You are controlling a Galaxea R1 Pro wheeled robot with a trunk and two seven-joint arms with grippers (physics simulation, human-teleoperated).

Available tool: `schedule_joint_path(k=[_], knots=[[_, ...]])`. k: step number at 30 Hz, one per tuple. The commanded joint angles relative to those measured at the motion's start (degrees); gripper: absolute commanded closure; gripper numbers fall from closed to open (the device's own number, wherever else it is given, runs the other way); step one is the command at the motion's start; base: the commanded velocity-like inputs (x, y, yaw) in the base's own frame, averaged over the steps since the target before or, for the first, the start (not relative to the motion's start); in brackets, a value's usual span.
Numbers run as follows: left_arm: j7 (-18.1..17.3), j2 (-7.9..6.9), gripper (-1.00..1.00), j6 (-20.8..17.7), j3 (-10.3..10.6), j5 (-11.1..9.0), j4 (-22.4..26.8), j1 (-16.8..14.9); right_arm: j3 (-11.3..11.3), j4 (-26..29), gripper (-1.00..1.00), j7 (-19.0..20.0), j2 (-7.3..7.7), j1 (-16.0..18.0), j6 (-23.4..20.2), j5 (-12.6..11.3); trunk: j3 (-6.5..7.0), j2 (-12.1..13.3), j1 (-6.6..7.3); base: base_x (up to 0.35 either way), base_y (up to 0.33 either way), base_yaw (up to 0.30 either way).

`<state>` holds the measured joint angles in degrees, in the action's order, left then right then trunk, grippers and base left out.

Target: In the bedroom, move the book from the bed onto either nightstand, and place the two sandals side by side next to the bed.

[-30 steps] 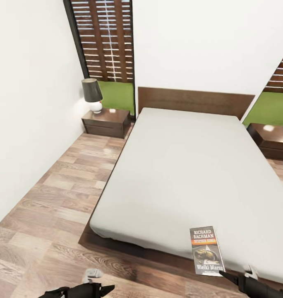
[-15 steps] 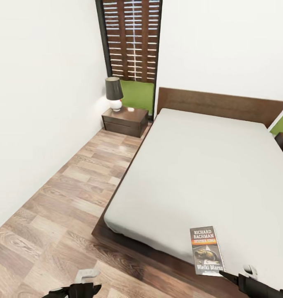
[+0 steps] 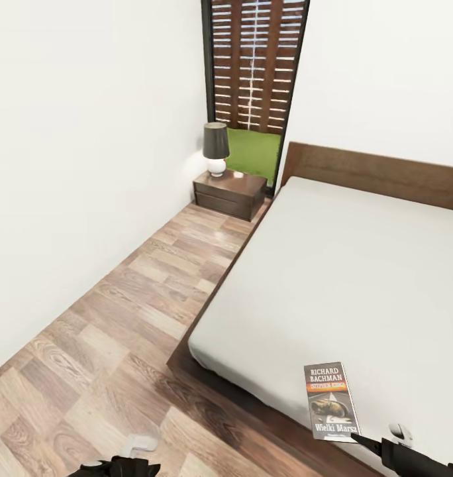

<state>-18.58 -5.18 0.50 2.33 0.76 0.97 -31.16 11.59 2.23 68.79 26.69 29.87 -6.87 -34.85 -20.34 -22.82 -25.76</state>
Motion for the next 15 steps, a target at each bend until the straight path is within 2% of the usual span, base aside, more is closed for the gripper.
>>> schedule_joint_path(k=[1,15], knots=[[-0.14,-0.01,-1.00,0.08,0.22,0.10,-0.01,-0.04,0.22,0.05,1.00,0.19,0.03,0.01,-0.60,-0.65,-0.09,-0.10,-0.03,0.000,0.000,0.293],[-0.14,-0.01,-1.00,0.03,0.22,0.12,-0.01,-0.04,0.27,0.05,1.00,0.17,0.03,0.01,-0.60,-0.65,-0.09,-0.10,-0.03,0.000,0.000,0.293]])
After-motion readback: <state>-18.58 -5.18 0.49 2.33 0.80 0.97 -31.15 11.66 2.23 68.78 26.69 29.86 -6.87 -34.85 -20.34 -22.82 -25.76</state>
